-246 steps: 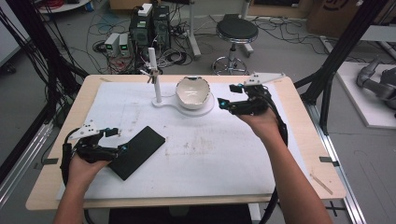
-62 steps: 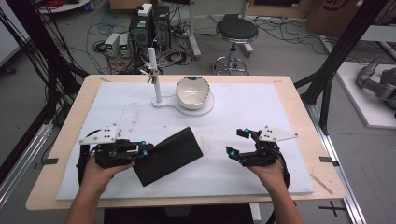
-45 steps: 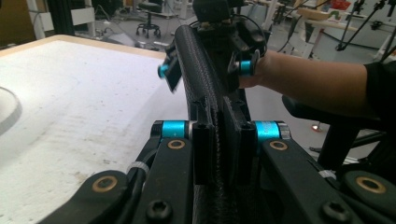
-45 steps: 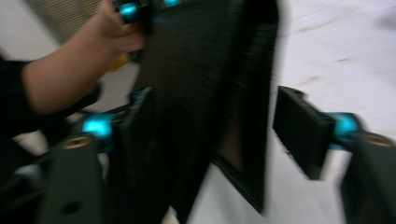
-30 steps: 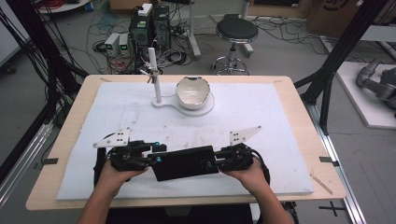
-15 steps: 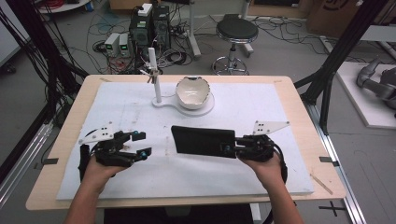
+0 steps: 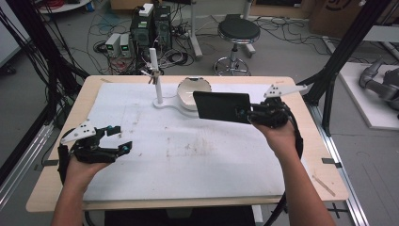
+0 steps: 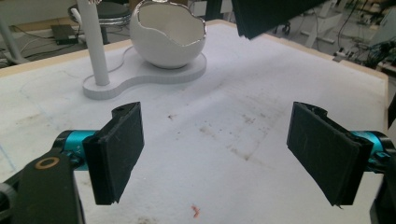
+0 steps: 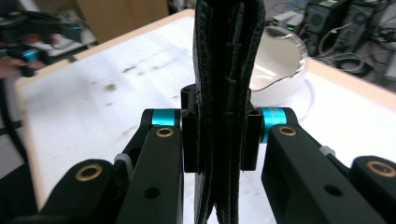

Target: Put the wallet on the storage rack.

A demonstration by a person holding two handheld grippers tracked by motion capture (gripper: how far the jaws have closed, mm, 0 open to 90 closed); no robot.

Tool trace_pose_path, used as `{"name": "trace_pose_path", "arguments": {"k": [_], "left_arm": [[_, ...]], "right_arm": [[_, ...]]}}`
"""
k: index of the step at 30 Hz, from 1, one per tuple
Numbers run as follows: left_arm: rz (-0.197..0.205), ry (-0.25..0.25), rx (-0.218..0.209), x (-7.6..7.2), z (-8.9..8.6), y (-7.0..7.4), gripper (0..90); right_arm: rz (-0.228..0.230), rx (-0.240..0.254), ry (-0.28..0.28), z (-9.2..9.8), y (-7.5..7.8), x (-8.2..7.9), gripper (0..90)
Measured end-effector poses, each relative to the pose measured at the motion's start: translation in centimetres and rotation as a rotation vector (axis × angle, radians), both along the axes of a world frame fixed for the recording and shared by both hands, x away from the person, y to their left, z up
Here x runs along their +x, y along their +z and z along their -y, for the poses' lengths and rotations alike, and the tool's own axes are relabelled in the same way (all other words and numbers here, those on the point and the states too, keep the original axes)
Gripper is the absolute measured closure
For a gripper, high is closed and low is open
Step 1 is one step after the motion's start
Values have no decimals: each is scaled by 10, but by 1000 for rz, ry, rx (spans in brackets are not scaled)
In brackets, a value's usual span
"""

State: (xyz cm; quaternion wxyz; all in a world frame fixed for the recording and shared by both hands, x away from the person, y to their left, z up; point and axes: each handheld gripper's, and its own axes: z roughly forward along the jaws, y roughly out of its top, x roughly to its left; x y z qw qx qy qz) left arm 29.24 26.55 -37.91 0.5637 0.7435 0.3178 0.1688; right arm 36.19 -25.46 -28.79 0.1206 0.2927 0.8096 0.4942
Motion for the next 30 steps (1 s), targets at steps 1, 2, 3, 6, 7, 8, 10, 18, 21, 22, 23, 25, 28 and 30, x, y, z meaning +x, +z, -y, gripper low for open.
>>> {"name": "trace_pose_path", "arguments": {"k": [1, 2, 3, 6, 7, 8, 10, 18, 21, 22, 23, 25, 28, 30], "left_arm": [[5, 12, 5, 0, -1, 1, 183], [5, 12, 5, 0, -1, 1, 182], [6, 17, 5, -1, -1, 1, 182], [6, 18, 12, 0, 0, 1, 182], [7, 16, 17, 0, 2, 1, 182], [7, 16, 17, 0, 2, 1, 182], [10, 8, 11, 1, 4, 0, 182], [20, -19, 11, 0, 11, 1, 182], [13, -18, 10, 1, 12, -1, 182], [15, -22, 8, 1, 12, -2, 182], [20, -28, 7, 1, 13, -2, 182], [23, -36, 3, 1, 13, -1, 182], [24, -42, -1, 1, 14, -1, 182], [23, -43, 1, 2, 14, -2, 182]], "right_arm": [[2, -16, -11, -2, 5, 6, 768], [2, -16, -11, -2, 5, 6, 768], [14, -38, -25, -7, 14, 16, 769], [14, -55, -38, -12, 22, 25, 768], [-5, -70, -48, -17, 29, 35, 768], [-5, -70, -48, -17, 29, 35, 768], [-15, -93, -55, -26, 38, 49, 769], [-58, -200, -42, -58, 45, 84, 768], [-77, -232, -49, -69, 40, 93, 768], [-79, -241, -50, -72, 38, 96, 768], [-83, -247, -50, -75, 36, 97, 768], [-82, -255, -48, -77, 33, 100, 768], [-107, -295, -55, -86, 24, 108, 768], [-118, -319, -62, -90, 19, 113, 768]]}}
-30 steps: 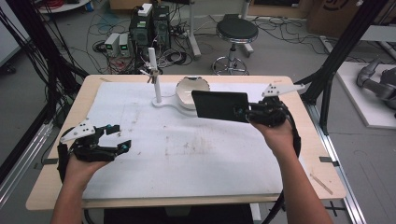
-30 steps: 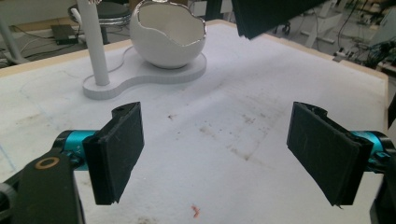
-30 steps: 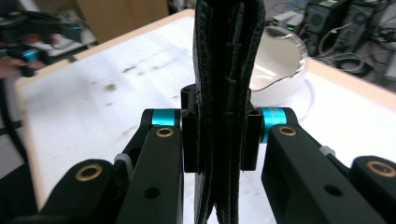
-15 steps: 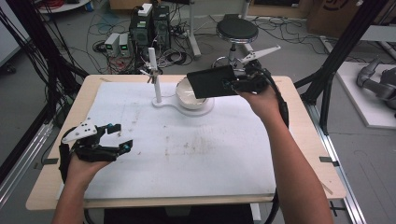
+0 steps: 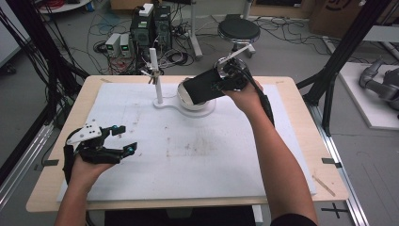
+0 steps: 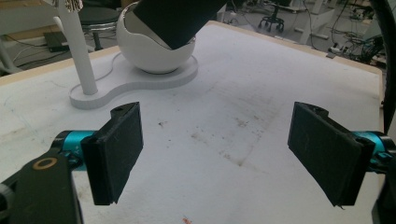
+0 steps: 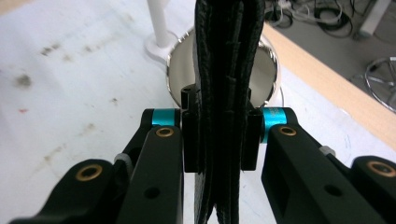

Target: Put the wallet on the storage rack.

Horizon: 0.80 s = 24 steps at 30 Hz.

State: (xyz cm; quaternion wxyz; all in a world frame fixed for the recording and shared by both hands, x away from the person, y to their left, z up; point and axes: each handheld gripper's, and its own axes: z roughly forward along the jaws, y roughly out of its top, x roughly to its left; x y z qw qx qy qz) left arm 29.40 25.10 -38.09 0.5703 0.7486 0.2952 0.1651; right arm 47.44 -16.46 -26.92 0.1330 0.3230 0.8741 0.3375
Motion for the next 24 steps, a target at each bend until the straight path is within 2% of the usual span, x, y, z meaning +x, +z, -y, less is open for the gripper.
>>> {"name": "trace_pose_path", "arguments": {"k": [1, 8, 16, 18, 19, 20, 21, 22, 24], "left_arm": [[-1, 0, -3, 0, 0, 0, 182], [2, -15, -1, 0, 3, -1, 182], [-6, -21, 14, 1, 6, -3, 182], [-3, -21, 10, 1, 6, -3, 182], [-1, -19, 11, 1, 6, -3, 182], [-1, -19, 11, 1, 6, -3, 182], [0, -19, 11, 1, 6, -3, 182], [-3, -17, 8, 1, 5, -3, 182], [-6, -20, 10, 1, 6, -4, 182]], "right_arm": [[-5, -14, -3, -2, -3, 2, 768], [-44, -12, -19, -11, -15, 16, 767], [-63, 33, -32, -15, -23, 26, 751], [-56, 26, -51, -14, -23, 27, 709], [-36, 11, -72, -12, -23, 28, 674], [-36, 11, -72, -12, -23, 28, 674], [-21, -5, -89, -11, -23, 28, 630], [0, -12, -121, -7, -23, 30, 522], [14, -18, -167, -3, -23, 29, 480]]}}
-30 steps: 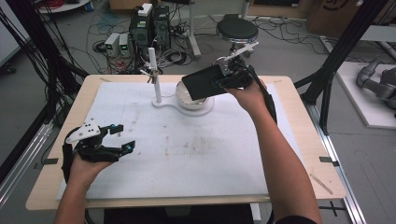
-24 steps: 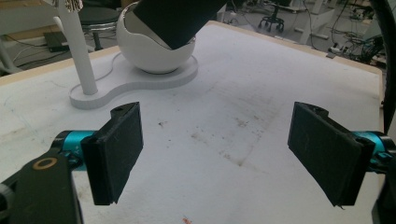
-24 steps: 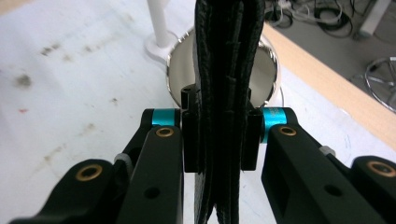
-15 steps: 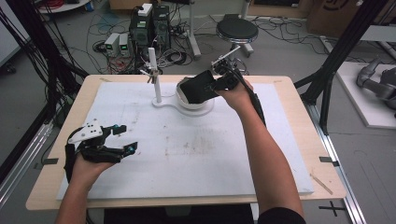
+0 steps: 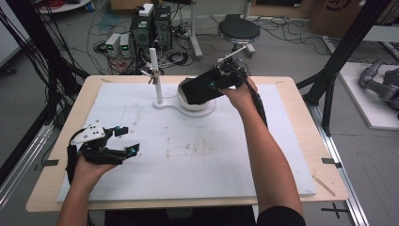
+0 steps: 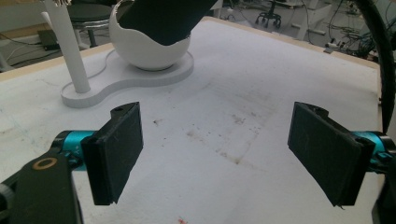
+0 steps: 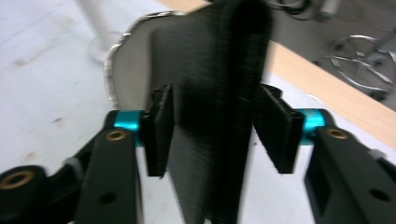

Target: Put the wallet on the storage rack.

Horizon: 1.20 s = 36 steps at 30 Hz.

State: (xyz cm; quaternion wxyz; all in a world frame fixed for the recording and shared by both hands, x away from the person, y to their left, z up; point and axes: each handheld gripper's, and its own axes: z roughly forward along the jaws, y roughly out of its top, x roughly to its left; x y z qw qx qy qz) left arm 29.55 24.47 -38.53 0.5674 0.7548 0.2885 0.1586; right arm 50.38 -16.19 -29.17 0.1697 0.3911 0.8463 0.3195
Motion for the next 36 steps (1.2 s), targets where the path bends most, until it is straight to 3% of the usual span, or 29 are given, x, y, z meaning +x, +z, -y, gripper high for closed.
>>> {"name": "trace_pose_path", "arguments": {"k": [3, 8, 15, 18, 22, 24, 29, 36], "left_arm": [[-2, -10, 9, 1, 3, -1, 182], [5, -13, 17, -1, 5, 1, 182], [8, 0, 7, 0, 0, 1, 182], [5, -1, 10, 0, 0, 1, 182], [9, -2, 12, 0, 0, 1, 182], [13, -2, 10, 0, 0, 2, 182], [10, 1, 10, -1, -1, 2, 182], [9, -1, 21, -2, 1, 4, 182]], "right_arm": [[28, 14, -23, 6, -3, -1, 477], [15, 16, -83, 15, -10, 3, 449], [7, 19, -119, 17, -15, 9, 425], [4, 26, -119, 19, -15, 9, 415], [7, 32, -107, 19, -13, 7, 315], [7, 38, -97, 19, -12, 5, 313], [55, 46, -43, 21, 2, -8, 266], [87, 67, -28, 36, 20, -30, 235]]}}
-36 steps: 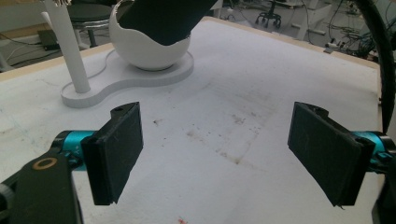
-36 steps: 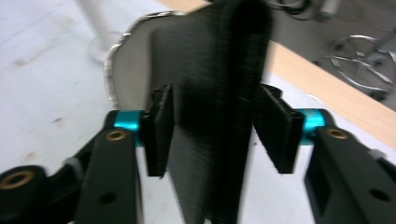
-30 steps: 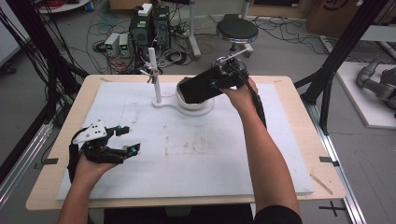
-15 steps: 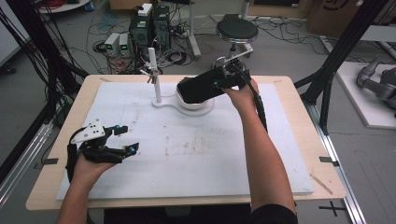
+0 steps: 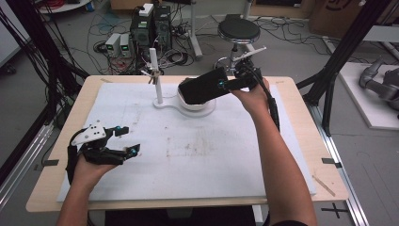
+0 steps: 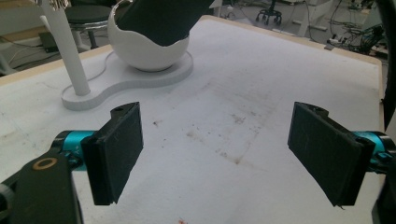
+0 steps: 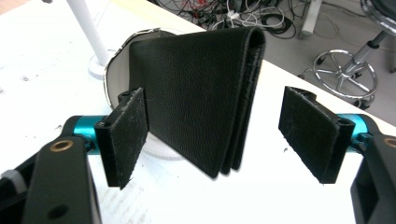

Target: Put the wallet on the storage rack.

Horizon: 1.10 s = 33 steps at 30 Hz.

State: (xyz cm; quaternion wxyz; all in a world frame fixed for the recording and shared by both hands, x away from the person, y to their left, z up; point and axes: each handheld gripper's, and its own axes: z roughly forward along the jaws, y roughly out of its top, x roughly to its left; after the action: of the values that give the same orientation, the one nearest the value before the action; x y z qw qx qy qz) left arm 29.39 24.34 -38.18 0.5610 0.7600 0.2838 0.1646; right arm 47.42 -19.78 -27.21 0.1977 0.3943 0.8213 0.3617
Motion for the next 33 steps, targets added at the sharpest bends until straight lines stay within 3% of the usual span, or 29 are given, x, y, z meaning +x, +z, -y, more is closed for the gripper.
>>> {"name": "trace_pose_path", "arguments": {"k": [3, 6, 10, 12, 16, 20, 25, 27, 32, 33], "left_arm": [[-14, 11, 10, 0, -1, 0, 182], [-12, 7, 9, 0, -2, 0, 182], [-20, 7, 9, 1, -1, 0, 182], [-24, 4, 2, 1, -1, 0, 182], [-26, 10, 1, 2, -1, -1, 182], [-28, 14, 4, 5, 0, -1, 182], [-30, 19, 9, 7, -1, -2, 180], [-32, 28, 6, 7, -3, -4, 180], [-33, 37, -1, 8, -5, -6, 180], [-34, 39, 3, 8, -6, -6, 180]], "right_arm": [[45, -4, 25, 7, 9, -14, 227], [60, 14, 37, 12, 14, -24, 216], [99, 59, 70, 23, 23, -48, 205], [140, 101, 94, 27, 23, -59, 205], [146, 117, 114, 34, 20, -74, 204], [152, 157, 117, 49, 7, -95, 193], [178, 169, 105, 60, -10, -114, 179], [178, 176, 104, 62, -14, -118, 179], [177, 183, 106, 63, -44, -136, 179], [177, 183, 106, 63, -44, -136, 179]]}}
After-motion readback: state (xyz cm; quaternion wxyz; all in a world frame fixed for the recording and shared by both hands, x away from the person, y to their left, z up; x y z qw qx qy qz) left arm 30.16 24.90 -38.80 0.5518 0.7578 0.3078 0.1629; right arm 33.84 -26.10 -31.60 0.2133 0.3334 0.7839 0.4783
